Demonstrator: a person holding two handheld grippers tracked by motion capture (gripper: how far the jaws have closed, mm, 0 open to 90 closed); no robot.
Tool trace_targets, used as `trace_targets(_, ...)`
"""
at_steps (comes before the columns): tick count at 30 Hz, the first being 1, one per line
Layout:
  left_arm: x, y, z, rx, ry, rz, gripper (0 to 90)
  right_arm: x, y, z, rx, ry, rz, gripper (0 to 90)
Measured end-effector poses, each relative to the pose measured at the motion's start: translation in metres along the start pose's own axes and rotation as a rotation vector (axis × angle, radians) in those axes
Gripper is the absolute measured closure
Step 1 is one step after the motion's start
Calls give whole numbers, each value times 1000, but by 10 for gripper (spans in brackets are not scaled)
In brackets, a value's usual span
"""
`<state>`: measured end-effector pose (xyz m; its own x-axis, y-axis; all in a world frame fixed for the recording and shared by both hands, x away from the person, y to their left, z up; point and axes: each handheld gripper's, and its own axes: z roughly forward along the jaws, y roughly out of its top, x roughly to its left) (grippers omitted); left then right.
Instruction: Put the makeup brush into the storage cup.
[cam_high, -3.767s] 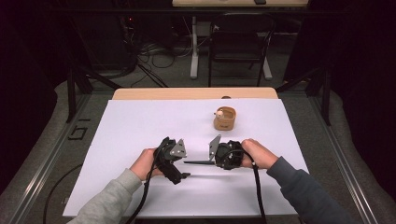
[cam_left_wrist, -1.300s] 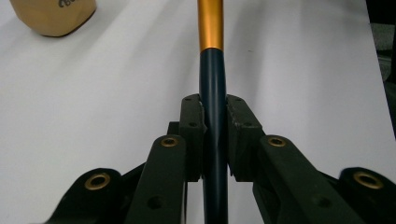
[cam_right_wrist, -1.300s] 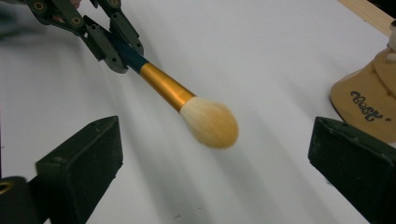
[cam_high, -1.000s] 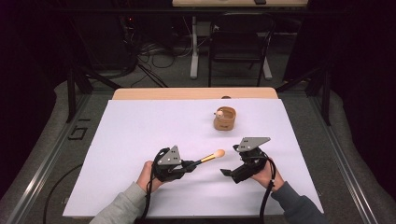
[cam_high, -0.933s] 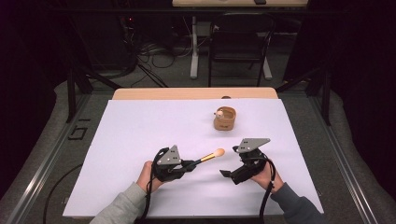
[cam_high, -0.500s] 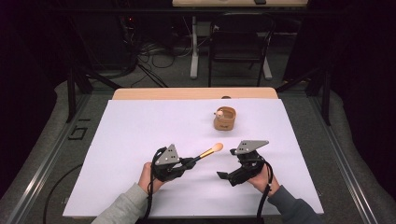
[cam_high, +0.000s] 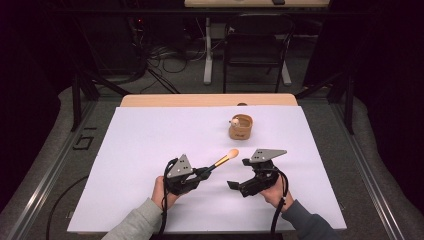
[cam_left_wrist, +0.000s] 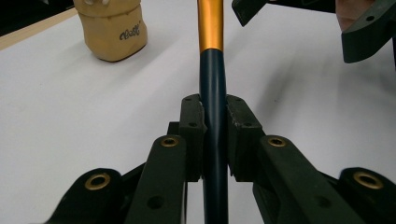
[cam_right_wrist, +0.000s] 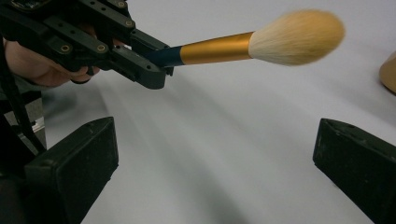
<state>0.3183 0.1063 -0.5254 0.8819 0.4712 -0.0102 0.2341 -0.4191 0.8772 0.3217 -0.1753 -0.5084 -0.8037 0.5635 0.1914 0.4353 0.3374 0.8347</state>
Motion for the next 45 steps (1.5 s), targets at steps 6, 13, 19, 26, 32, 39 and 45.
trace_targets(6,-2,0,2,-10,12,-14,791,1,2,5,-15,6,36,28)
trace_targets(13,-5,1,7,-6,12,-13,790,5,9,14,-58,-13,85,171)
trace_targets(19,-6,2,8,-5,18,-11,790,7,13,22,-90,-40,136,300)
trace_targets(26,-7,2,9,-4,27,-10,790,8,15,24,-156,-61,203,422)
trace_targets(32,-8,3,10,2,28,-4,789,9,16,27,-170,-72,204,492)
trace_targets(39,-11,4,12,16,38,10,788,13,17,26,-204,-62,213,585)
trace_targets(45,-12,4,14,23,36,5,787,15,18,25,-227,-48,195,671)
